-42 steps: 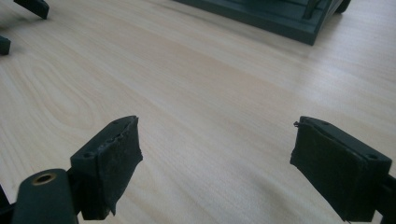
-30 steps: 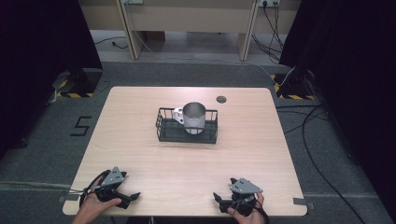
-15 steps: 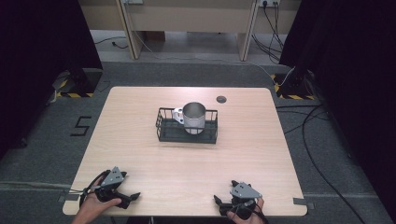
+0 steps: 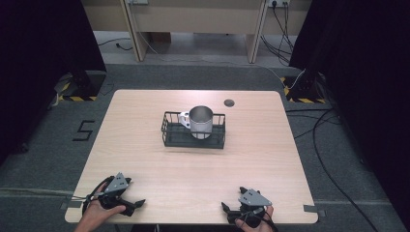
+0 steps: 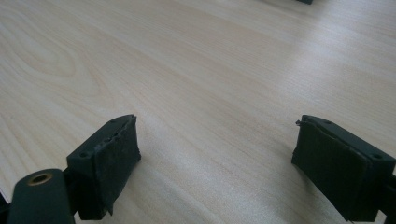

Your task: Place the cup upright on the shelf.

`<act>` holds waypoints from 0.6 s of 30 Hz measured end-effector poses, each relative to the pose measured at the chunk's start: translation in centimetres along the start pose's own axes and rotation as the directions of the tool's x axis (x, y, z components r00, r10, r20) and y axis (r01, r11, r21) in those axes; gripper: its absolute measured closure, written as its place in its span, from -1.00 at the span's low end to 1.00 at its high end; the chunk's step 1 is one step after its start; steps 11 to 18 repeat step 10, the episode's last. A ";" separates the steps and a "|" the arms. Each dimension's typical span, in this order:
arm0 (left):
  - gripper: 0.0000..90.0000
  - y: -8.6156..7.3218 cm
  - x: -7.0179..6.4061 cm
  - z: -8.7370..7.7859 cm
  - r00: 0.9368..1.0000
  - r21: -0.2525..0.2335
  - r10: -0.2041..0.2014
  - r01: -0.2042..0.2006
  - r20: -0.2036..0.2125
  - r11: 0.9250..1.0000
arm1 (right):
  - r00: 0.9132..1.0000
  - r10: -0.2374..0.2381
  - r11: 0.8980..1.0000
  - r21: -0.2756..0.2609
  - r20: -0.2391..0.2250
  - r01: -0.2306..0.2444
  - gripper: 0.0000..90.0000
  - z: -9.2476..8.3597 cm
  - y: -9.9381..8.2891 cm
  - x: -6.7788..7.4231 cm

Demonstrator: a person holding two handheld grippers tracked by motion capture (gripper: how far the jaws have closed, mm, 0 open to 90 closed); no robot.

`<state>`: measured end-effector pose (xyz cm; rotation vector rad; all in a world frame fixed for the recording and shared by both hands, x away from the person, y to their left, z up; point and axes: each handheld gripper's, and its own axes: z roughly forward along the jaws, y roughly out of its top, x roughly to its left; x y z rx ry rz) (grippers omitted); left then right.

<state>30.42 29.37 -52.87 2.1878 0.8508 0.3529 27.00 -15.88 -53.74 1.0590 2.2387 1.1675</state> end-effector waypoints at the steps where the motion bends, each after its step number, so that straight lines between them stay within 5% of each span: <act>1: -1.00 0.0 0.0 0.0 1.000 0.000 0.000 0.000 0.000 1.000 | 1.000 0.001 1.000 -0.001 -0.001 -0.001 -0.69 0.0 0.0 0.0; 18: -1.00 0.0 0.0 0.0 1.000 0.000 0.000 0.000 0.000 1.000 | 1.000 -0.001 1.000 0.005 -0.005 0.001 -0.69 -0.1 0.0 0.0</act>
